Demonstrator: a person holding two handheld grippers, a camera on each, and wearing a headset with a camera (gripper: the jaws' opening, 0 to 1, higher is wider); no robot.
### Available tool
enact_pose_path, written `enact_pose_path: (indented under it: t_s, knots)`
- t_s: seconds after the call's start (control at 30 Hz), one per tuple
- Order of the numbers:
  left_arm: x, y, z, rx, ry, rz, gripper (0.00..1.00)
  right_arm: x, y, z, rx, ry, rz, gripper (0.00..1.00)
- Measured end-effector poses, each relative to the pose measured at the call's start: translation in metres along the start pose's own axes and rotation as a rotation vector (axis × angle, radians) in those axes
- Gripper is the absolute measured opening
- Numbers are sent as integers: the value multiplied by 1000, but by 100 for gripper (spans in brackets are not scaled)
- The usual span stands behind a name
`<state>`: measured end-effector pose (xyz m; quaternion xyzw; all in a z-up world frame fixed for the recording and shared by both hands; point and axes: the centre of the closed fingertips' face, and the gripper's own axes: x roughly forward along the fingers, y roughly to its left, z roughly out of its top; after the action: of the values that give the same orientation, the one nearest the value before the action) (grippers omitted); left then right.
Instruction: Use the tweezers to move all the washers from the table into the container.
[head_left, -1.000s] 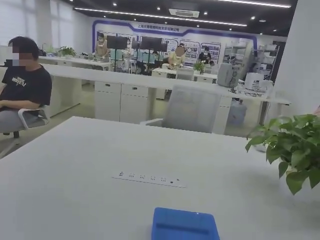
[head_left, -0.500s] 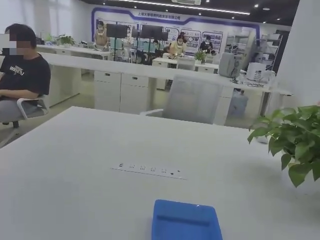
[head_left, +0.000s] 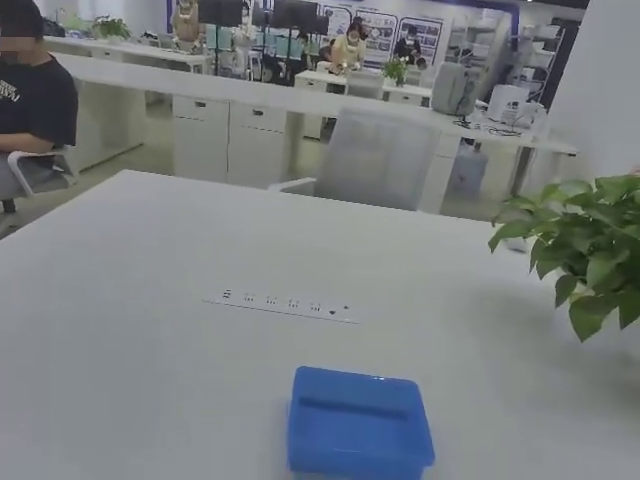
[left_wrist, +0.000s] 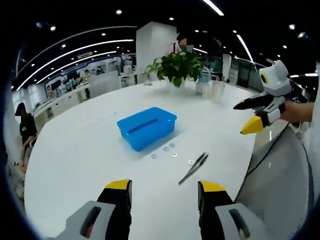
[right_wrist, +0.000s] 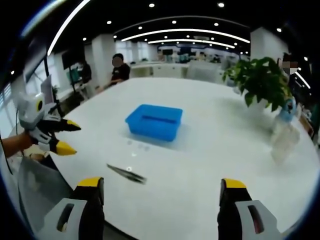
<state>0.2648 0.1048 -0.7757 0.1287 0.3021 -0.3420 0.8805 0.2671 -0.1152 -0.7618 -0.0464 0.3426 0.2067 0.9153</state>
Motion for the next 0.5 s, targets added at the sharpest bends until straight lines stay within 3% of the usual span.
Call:
enact_pose_path:
  t_s: [0.23,0.27,0.4,0.5]
  knots:
    - [33,-21,-11,93,79,-152,33,2,3,-3,11,28,1,94]
    - [38,-22,-9,102,70,-157,32,3,3,-4,10,31,0,94]
    - [56,-28,-16,131,98,-209,25,6,5,-5,8,46,-1,94]
    - [71,-32,-27,176,142,-251,21,9,7,-7,8,57,4,94]
